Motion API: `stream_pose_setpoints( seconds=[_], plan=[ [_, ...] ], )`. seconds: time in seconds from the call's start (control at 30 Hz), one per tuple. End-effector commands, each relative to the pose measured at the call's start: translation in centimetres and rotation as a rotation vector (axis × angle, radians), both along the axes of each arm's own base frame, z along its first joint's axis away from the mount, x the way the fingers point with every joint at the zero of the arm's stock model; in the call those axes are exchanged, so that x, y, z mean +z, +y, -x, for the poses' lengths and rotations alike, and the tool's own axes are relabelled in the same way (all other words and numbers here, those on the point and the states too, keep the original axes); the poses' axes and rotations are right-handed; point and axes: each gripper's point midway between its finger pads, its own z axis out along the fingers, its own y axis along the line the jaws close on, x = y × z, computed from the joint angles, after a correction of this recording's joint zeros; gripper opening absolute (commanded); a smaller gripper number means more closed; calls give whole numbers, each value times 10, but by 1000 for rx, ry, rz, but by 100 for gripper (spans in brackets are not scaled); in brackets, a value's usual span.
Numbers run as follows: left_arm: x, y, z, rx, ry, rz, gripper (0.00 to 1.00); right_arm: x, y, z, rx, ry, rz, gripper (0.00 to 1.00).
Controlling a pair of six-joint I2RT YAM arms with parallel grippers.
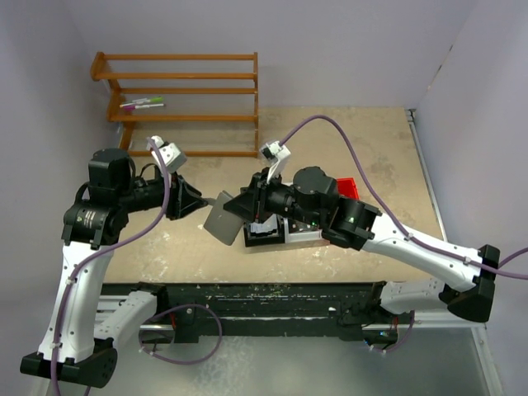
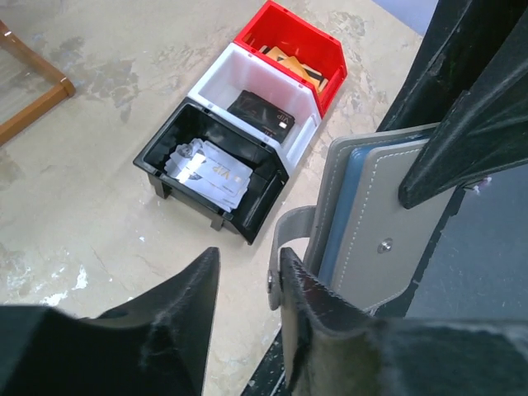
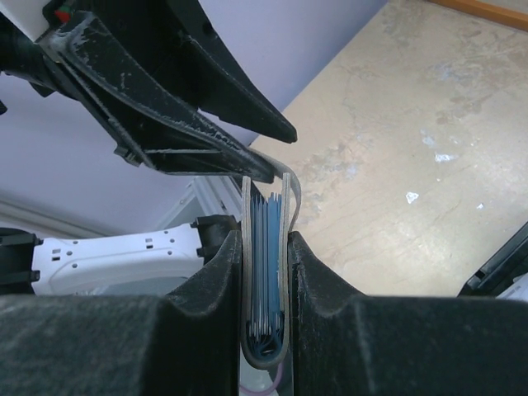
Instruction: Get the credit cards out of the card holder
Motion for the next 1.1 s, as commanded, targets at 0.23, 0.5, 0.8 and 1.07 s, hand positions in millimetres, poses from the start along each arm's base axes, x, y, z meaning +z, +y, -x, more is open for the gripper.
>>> stream_pose_setpoints(
  seconds=[0.23, 0.5, 0.8, 1.07],
  plan=[
    [16, -12, 12, -89, -11, 68, 20, 48, -3, 10, 48, -82, -155, 0],
    [25, -8, 7, -66, -68, 44, 0, 43, -20, 9, 51, -84, -179, 44],
    [57, -6, 14, -104, -214, 14, 0, 32, -35, -7, 32, -115, -78, 94],
    [58, -2, 16, -72, -192, 8, 0, 38, -12, -5, -39, -310, 15, 100]
  ],
)
